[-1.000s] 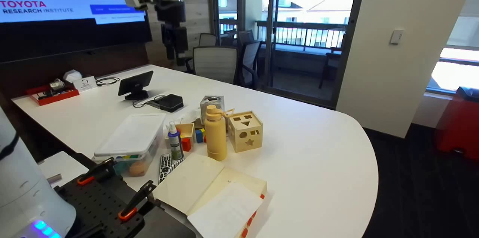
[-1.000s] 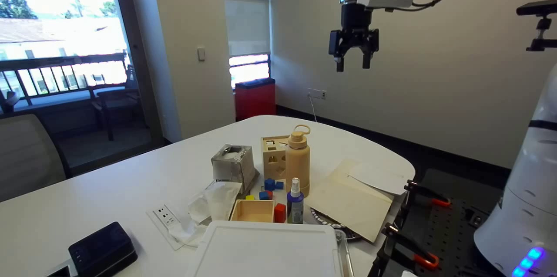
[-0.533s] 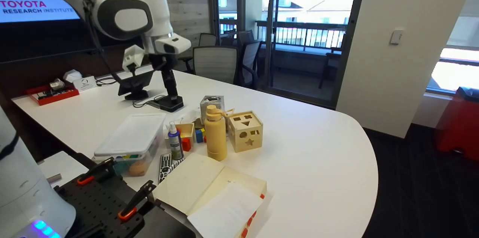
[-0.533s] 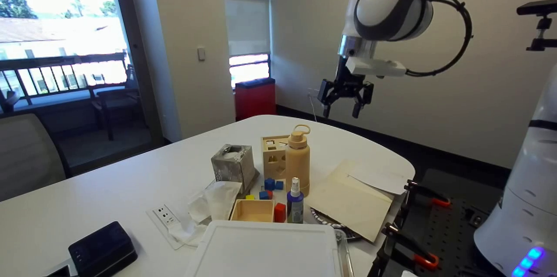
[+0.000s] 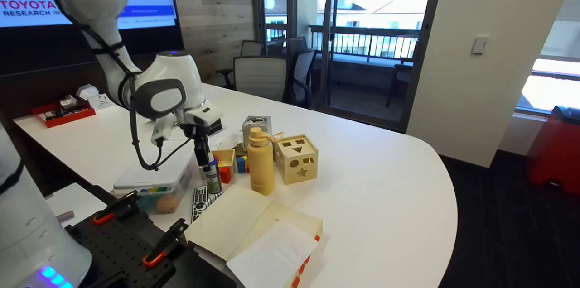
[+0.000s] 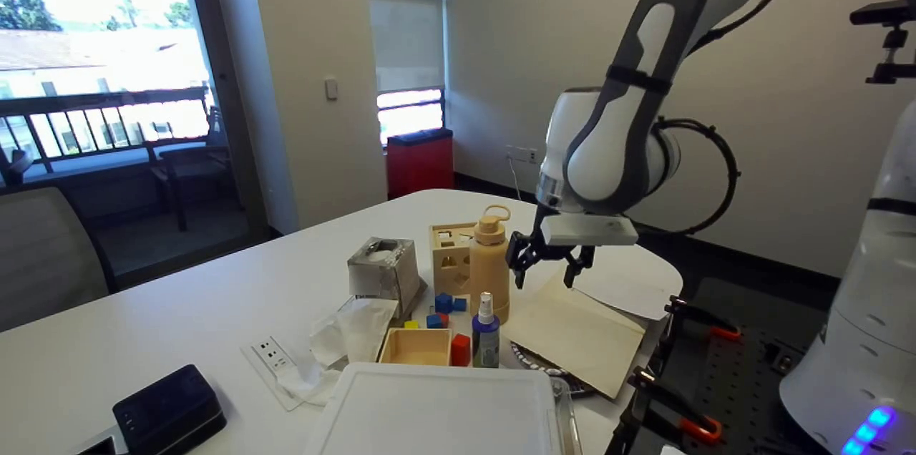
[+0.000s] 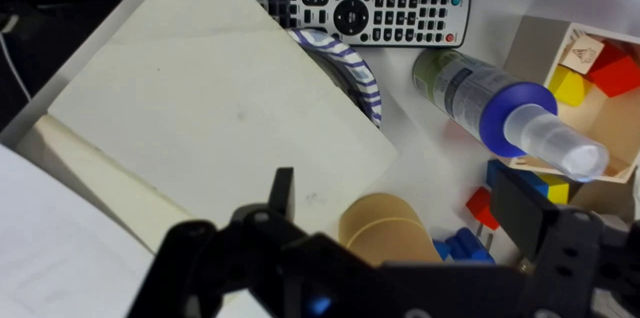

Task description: Press one button on the remote control.

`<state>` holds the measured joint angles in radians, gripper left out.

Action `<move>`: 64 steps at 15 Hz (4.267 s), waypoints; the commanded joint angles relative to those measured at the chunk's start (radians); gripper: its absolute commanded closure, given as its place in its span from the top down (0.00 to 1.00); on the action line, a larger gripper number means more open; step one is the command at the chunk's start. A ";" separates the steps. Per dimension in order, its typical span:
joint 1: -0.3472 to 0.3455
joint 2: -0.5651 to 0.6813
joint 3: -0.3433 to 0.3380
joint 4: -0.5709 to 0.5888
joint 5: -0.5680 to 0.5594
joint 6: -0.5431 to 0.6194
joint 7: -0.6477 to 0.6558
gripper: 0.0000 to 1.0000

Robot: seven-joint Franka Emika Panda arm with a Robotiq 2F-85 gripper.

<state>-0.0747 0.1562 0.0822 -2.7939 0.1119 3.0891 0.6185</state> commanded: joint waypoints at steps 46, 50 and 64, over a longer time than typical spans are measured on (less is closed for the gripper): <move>0.269 0.584 -0.094 0.322 0.247 0.035 -0.078 0.00; 0.288 0.592 -0.107 0.335 0.248 0.023 -0.072 0.00; 0.276 0.657 -0.115 0.408 0.238 -0.086 -0.068 0.00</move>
<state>0.2050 0.7323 -0.0376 -2.4347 0.3355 3.0248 0.5533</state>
